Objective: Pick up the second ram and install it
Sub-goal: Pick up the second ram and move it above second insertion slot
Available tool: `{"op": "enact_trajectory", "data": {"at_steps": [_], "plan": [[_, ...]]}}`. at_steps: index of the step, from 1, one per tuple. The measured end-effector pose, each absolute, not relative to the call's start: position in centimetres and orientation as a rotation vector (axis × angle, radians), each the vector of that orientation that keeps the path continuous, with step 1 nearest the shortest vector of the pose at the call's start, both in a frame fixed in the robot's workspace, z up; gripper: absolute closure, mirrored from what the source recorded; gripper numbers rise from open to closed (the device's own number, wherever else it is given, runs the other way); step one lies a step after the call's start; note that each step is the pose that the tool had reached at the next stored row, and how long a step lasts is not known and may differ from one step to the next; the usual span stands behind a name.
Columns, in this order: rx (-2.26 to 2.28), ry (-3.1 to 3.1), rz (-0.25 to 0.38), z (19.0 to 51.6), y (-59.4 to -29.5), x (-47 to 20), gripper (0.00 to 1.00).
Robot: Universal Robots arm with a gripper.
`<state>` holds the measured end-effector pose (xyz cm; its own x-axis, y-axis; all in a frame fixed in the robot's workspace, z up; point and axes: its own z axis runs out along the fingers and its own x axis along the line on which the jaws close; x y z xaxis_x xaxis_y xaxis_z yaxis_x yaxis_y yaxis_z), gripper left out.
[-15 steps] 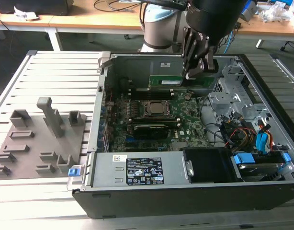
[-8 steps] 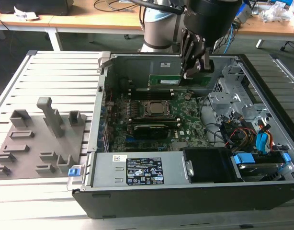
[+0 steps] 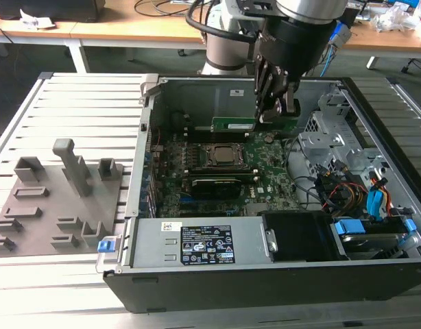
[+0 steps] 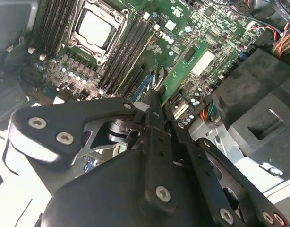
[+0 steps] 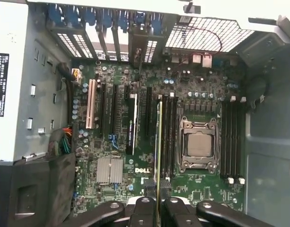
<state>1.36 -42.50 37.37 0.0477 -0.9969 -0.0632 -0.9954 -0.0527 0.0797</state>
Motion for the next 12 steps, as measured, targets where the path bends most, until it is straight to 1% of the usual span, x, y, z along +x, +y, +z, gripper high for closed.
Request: {"op": "enact_trajectory", "data": {"at_steps": [8, 12], "plan": [[2.263, -2.152, -0.158, 35.3, -42.5, 1.4, 0.86], [2.263, -2.152, -0.158, 34.7, -41.8, 1.4, 0.86]]}}
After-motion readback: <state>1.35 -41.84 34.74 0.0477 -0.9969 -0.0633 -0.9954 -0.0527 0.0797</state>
